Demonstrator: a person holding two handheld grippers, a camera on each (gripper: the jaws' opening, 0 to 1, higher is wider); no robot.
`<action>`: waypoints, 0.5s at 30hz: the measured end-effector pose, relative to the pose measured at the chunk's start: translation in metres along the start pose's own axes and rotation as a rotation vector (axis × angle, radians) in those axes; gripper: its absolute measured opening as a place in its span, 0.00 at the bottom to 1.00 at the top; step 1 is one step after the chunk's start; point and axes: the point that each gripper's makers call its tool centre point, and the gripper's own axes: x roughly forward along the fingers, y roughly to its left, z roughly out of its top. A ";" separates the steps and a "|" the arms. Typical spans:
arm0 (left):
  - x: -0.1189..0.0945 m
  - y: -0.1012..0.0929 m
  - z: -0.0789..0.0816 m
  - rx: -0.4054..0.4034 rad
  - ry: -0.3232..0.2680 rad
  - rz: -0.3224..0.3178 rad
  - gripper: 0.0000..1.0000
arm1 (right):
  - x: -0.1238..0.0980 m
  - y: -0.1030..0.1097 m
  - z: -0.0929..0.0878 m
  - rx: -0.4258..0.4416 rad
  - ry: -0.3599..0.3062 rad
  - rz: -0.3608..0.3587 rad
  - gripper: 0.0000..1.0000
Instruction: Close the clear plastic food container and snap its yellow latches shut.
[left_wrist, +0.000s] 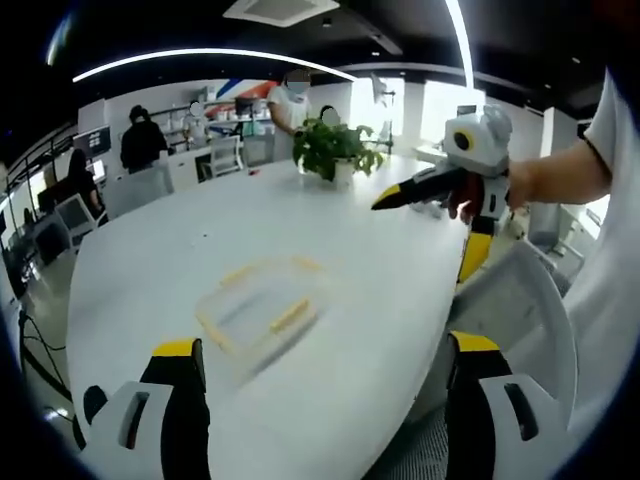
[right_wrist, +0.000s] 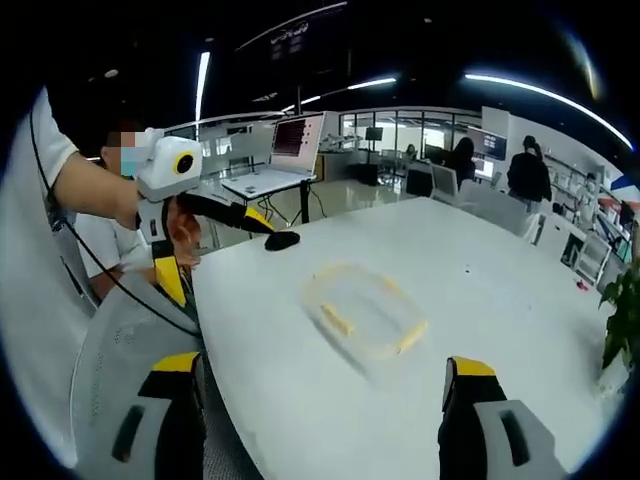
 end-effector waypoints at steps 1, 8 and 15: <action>-0.001 -0.001 -0.001 -0.004 -0.002 0.001 0.99 | -0.002 0.003 -0.002 0.001 0.000 -0.004 0.99; -0.012 -0.015 -0.014 -0.055 -0.013 0.006 0.98 | -0.014 0.017 -0.017 0.011 0.009 -0.004 0.99; -0.022 -0.018 -0.025 -0.083 -0.014 0.023 0.97 | -0.027 0.027 -0.030 0.045 0.009 -0.011 0.99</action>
